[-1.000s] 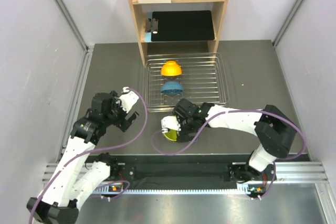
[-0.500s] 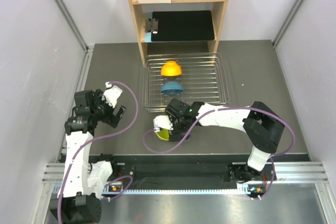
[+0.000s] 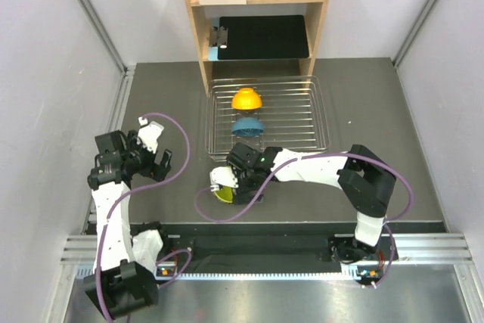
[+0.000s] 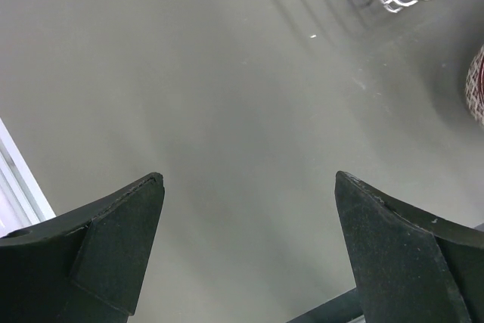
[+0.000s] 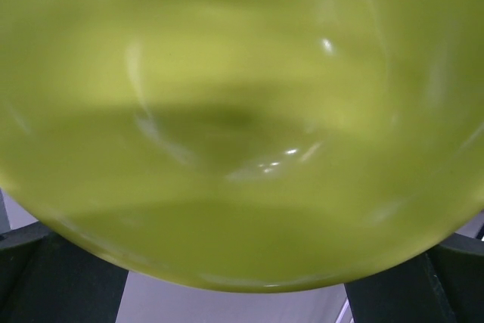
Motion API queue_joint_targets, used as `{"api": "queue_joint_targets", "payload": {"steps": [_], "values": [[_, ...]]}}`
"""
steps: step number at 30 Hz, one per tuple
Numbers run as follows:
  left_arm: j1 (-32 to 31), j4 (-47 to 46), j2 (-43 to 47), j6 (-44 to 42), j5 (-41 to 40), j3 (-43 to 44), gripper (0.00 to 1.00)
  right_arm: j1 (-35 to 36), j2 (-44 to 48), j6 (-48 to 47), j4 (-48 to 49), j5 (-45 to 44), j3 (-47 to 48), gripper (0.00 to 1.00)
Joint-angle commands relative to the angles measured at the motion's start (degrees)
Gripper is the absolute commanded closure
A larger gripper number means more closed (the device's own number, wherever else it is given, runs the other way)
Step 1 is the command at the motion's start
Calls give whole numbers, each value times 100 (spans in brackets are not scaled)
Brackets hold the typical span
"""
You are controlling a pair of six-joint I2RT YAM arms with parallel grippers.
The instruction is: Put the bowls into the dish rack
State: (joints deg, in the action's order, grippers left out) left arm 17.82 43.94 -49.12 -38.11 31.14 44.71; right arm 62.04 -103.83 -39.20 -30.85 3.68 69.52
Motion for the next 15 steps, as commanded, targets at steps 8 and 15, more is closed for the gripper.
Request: {"api": "queue_joint_targets", "payload": {"steps": [8, 15], "values": [[1337, -150, -273, -162, 1342, 310, 1, 229, -497, 290, 439, -105, 818, 0], [1496, 246, -177, -478, 1606, 311, 1, 300, -840, 554, 519, -192, 1274, 0]]}}
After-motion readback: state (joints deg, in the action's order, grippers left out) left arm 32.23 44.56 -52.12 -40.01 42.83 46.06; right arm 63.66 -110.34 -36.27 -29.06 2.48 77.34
